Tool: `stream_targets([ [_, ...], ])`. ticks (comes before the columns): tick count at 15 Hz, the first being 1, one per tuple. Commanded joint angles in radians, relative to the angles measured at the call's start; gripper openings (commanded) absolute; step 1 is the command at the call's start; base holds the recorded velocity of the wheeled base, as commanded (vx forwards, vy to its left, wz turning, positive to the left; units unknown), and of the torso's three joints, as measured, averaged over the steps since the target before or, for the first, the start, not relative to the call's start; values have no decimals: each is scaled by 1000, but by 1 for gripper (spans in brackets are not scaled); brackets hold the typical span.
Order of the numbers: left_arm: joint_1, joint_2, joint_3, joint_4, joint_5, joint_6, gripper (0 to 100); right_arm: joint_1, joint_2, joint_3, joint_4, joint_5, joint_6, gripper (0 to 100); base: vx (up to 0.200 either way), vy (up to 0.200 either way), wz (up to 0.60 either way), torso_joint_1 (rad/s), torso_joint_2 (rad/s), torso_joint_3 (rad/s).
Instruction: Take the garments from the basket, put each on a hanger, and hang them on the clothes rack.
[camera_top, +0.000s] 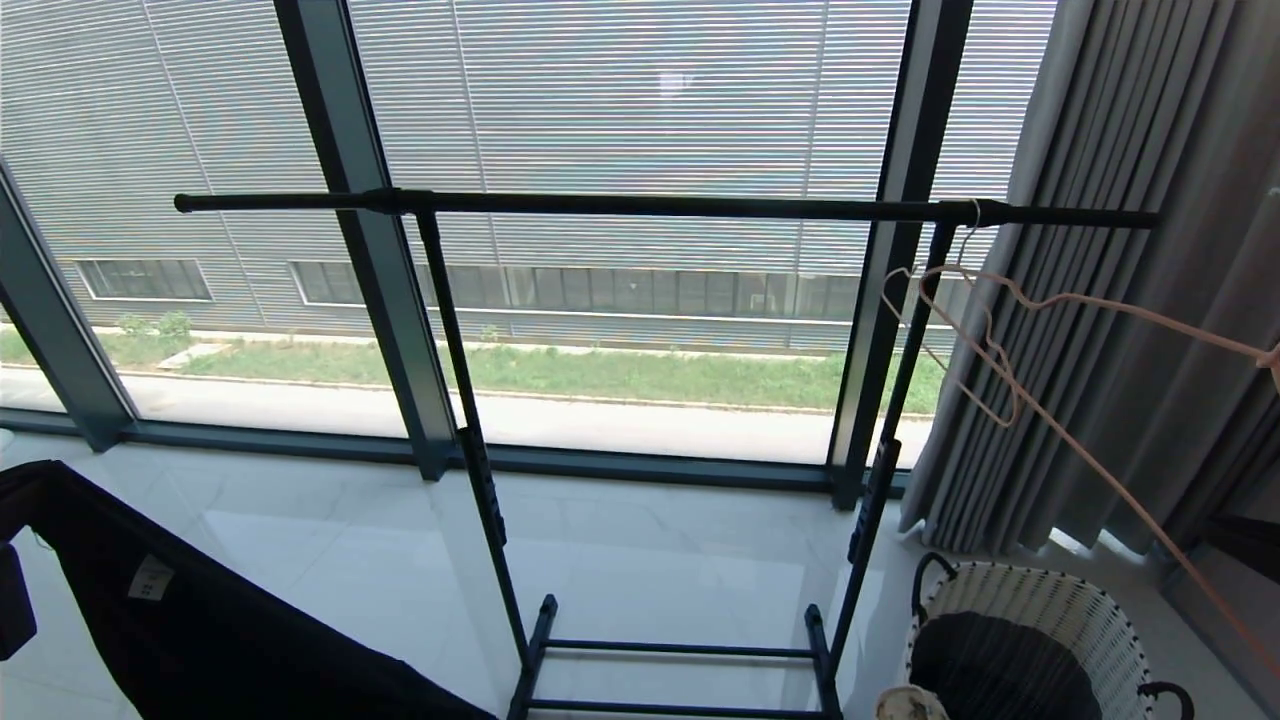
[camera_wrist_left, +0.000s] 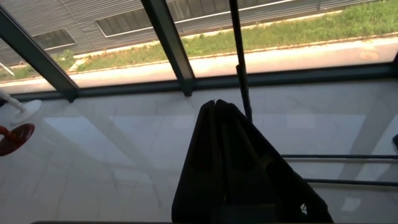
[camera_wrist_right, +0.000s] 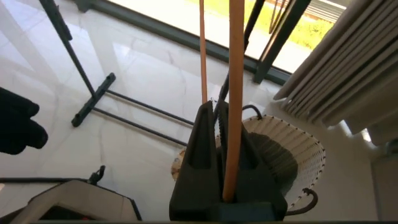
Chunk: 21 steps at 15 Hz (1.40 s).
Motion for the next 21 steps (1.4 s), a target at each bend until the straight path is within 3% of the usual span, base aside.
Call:
stream_targets([
  [1, 0, 1, 0, 0, 1, 1, 0, 1, -4, 11, 5, 0, -1, 0, 0, 200, 0, 2, -2, -2],
  [4, 0, 1, 2, 0, 1, 3, 0, 1, -4, 31, 7, 2, -29, 0, 0, 200, 0, 2, 1, 1],
  [11, -3, -16, 46, 0, -19, 0, 0, 1, 2, 39, 7, 2, -37, 0, 0, 0, 0, 0, 0, 0],
  [15, -37, 29, 29, 0, -35, -62, 0, 6, 24, 125, 7, 95, -103, 0, 0, 0, 0, 0, 0, 0],
  [18, -129, 93, -41, -2, 5, -114, 0, 129, 16, 189, 7, 164, -192, 0, 0, 0, 0, 0, 0, 0],
  [21, -253, 257, -170, -63, 128, -247, 0, 265, 56, 211, -5, 164, -192, 0, 0, 0, 0, 0, 0, 0],
])
